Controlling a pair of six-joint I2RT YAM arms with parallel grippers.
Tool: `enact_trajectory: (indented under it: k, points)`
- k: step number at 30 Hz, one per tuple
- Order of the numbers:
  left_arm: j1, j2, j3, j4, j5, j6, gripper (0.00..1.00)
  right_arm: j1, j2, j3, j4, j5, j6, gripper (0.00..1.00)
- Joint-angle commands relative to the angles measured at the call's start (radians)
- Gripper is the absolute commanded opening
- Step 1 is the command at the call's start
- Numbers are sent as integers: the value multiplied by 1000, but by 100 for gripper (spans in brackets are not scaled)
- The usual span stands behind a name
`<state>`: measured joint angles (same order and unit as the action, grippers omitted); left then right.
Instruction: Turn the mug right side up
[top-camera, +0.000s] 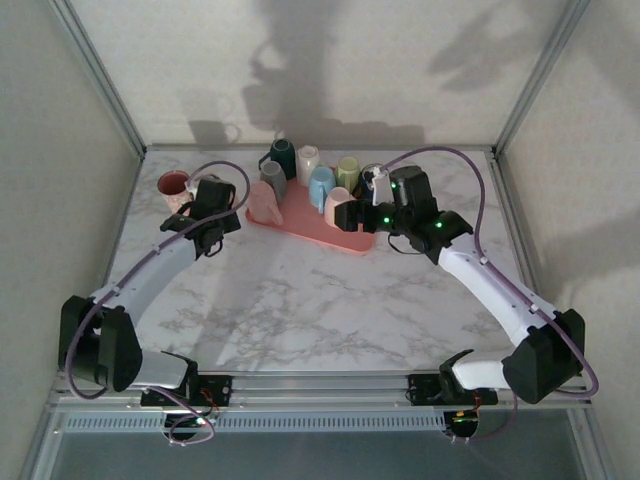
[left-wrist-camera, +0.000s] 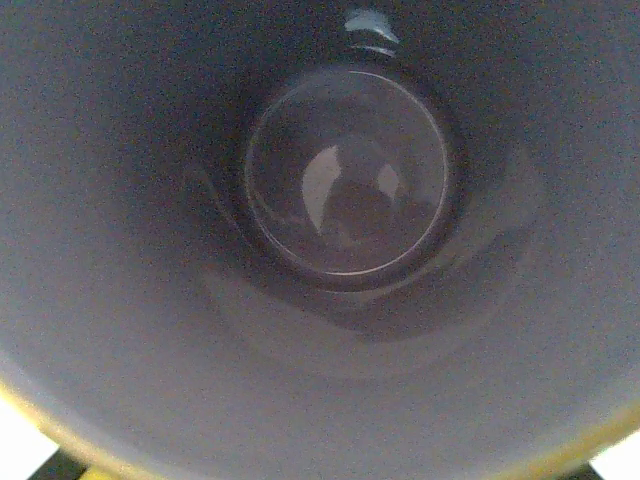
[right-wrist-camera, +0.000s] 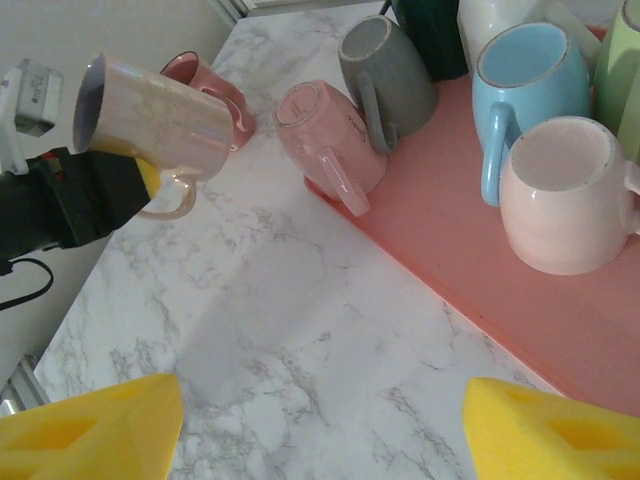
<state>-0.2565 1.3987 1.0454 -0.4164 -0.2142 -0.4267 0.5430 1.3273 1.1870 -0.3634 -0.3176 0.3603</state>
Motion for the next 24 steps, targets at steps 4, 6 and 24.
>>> enact_trajectory:
  k: [4,6,24]
  points:
    - [31,52,37,156,-36,89,0,-8,46,58,-40,-12,-20,74]
    - [43,85,42,160,-42,99,0,-8,61,66,-51,-14,-20,74]
    - [92,261,81,273,-34,183,0,-21,113,72,-54,-6,-12,74]
